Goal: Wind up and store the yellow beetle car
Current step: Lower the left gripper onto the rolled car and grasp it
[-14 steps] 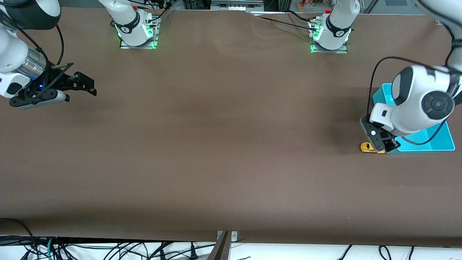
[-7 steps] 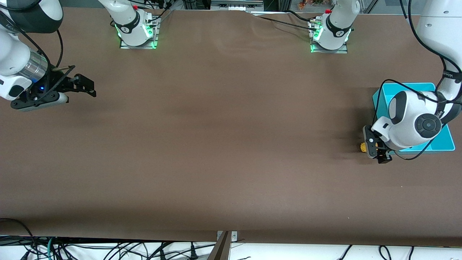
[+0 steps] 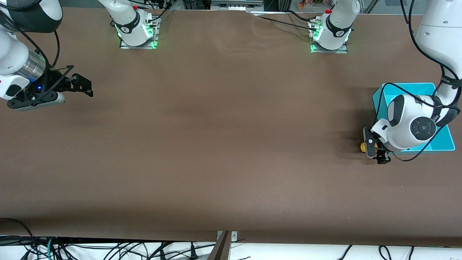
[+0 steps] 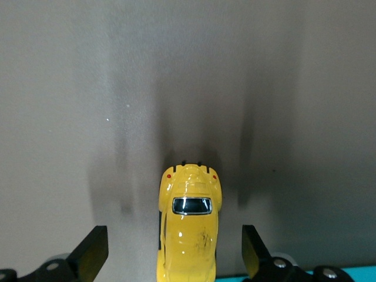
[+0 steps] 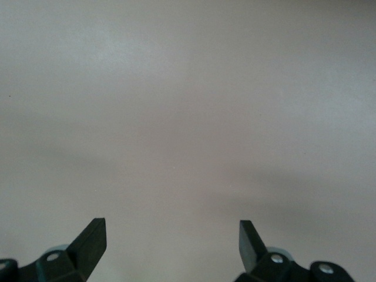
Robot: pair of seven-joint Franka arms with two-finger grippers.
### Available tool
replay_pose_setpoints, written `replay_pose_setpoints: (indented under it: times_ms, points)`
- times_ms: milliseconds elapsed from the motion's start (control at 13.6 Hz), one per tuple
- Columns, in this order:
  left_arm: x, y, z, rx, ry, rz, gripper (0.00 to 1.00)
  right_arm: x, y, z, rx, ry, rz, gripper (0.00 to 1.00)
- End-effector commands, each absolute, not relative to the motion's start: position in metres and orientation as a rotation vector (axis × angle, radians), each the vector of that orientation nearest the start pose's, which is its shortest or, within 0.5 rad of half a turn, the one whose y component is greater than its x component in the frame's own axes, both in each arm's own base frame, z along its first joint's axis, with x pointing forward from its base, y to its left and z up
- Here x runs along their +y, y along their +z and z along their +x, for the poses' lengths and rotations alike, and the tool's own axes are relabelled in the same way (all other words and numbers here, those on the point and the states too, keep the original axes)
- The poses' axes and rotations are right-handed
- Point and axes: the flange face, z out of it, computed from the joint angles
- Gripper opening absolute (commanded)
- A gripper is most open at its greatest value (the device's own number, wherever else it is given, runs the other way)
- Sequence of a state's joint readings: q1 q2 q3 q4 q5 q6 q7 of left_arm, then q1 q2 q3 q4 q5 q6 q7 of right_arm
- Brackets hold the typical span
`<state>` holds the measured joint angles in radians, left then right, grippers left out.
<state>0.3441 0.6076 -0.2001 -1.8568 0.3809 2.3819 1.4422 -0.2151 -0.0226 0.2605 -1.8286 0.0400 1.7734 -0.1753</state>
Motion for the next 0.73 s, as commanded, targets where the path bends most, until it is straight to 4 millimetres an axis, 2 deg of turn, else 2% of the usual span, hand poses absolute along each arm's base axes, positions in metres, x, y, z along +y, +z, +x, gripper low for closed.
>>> replay_pose_setpoints:
  times_ms: [0, 73, 147, 220, 440, 587, 660]
  points:
    - [0.109, 0.18, 0.631, 2.196, 0.221, -2.113, 0.84, 0.029, 0.537, 0.554, -0.323, 0.065, -3.098, 1.0]
    - [0.108, 0.181, 0.632, 2.209, 0.238, -2.078, 0.45, 0.029, 0.537, 0.554, -0.319, 0.065, -3.1, 1.0]
    - [0.109, 0.182, 0.632, 2.198, 0.236, -2.087, 0.26, 0.029, 0.537, 0.554, -0.318, 0.065, -3.098, 1.0]
    - [0.108, 0.183, 0.634, 2.195, 0.233, -2.087, 0.16, 0.029, 0.537, 0.554, -0.319, 0.065, -3.1, 1.0]
    - [0.102, 0.194, 0.638, 2.199, 0.231, -2.089, 0.16, 0.03, 0.537, 0.554, -0.326, 0.065, -3.099, 1.0]
    - [0.071, 0.226, 0.644, 2.24, 0.255, -2.108, 0.16, 0.03, 0.537, 0.554, -0.328, 0.065, -3.099, 1.0]
    - [0.063, 0.244, 0.65, 2.237, 0.268, -2.143, 0.17, 0.03, 0.537, 0.554, -0.328, 0.065, -3.099, 1.0]
